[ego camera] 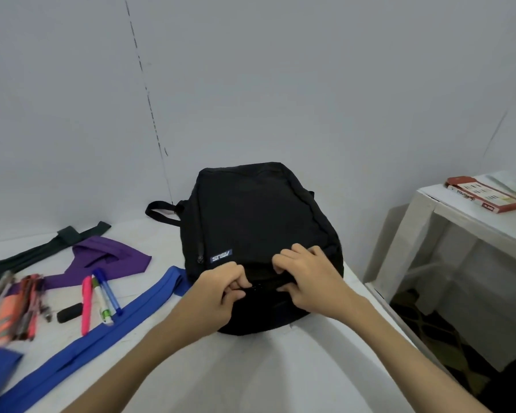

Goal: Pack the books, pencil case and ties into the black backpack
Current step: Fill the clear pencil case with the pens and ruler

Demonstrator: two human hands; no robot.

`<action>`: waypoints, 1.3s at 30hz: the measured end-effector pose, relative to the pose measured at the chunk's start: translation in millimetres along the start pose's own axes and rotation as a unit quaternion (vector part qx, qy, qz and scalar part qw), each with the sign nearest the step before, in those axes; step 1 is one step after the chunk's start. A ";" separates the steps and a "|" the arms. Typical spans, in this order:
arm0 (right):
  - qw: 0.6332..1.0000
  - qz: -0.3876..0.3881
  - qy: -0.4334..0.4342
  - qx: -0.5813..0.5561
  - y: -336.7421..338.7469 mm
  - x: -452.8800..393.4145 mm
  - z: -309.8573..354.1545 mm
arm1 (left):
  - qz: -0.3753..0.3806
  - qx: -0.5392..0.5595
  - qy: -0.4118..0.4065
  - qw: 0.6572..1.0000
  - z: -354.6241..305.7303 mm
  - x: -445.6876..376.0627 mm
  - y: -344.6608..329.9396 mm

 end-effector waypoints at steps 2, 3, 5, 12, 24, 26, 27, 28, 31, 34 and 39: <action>1.000 -0.010 0.002 -0.002 3.1 2.5 -10.4 | -0.023 -0.031 0.010 0.999 16.7 9.4 19.2; 1.000 0.000 -0.005 0.003 4.4 1.4 -14.0 | -0.033 -0.047 0.011 0.998 24.8 14.9 30.2; 0.996 0.082 -0.022 -0.021 -0.3 -2.5 -15.7 | -0.041 -0.050 0.017 0.998 37.6 27.2 47.1; 0.992 0.071 0.095 -0.050 -15.7 -50.7 74.8 | -0.041 -0.040 0.060 0.997 43.3 41.0 44.3; 0.972 0.153 0.128 -0.125 -12.7 -61.0 81.6 | -0.167 -0.072 0.143 0.973 112.5 13.6 82.8; 0.963 0.195 0.122 -0.142 -14.8 -67.3 78.2 | -0.173 -0.082 0.191 0.963 135.0 -5.4 83.1; 0.955 0.219 0.119 -0.160 -16.5 -70.0 75.9 | -0.174 -0.093 0.209 0.958 144.4 -14.4 83.5; 0.946 0.241 0.119 -0.180 -18.6 -72.8 73.5 | -0.176 -0.103 0.220 0.954 152.0 -24.1 83.9; 0.926 0.270 0.135 -0.226 -18.9 -81.2 70.2 | -0.186 -0.128 0.229 0.947 167.6 -51.8 85.2; 0.909 0.282 0.148 -0.269 -16.0 -85.1 67.7 | -0.183 -0.154 0.243 0.940 182.4 -76.9 86.5; 0.889 0.298 0.140 -0.317 -15.7 -87.9 60.7 | -0.155 -0.151 0.271 0.938 199.9 -109.6 83.5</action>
Point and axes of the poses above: each hand's wrist, its own x-axis away from the middle knuckle, its own y-axis out of the back of the hand, z = x × y, the point moved 7 cm from there along -x, towards the middle knuckle
